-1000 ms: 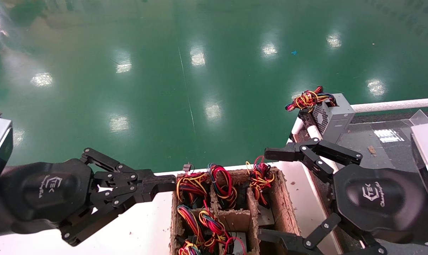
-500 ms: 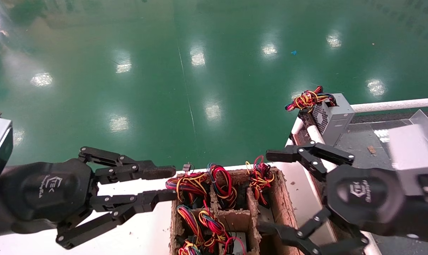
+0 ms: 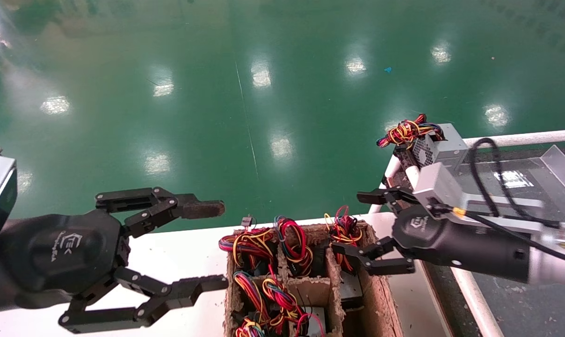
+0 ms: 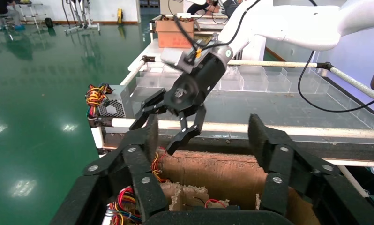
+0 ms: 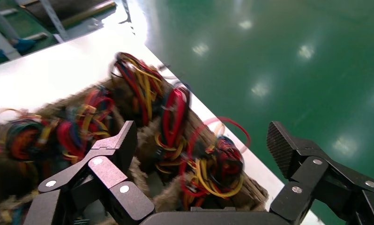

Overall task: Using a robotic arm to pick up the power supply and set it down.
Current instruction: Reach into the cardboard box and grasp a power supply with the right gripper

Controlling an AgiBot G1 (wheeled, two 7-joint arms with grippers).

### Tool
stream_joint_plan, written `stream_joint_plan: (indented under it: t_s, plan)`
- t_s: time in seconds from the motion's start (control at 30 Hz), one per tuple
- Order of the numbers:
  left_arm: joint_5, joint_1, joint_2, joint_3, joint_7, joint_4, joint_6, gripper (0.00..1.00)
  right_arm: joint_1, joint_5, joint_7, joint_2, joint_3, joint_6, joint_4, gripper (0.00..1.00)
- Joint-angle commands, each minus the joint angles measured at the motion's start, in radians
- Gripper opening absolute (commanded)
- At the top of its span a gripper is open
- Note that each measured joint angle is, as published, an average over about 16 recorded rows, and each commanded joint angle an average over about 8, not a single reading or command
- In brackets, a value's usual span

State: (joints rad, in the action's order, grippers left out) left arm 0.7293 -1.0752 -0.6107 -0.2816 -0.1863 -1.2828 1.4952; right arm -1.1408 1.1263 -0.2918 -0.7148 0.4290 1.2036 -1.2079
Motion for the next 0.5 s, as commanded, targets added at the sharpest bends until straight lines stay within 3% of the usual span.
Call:
stream_joint_plan:
  t_s: [0.03,0.5]
  plan:
    - [0.0,0.0,0.0,0.0,0.0,0.0,0.0,1.0,-0.005,0.027,-0.015,-0.016,0.012,-0.027,0.017,0.0]
    - [-0.001,0.0,0.0,-0.001,0.001,0.0,-0.001,1.0,-0.015,0.078,0.0,-0.058,0.047,-0.031,0.105,0.0]
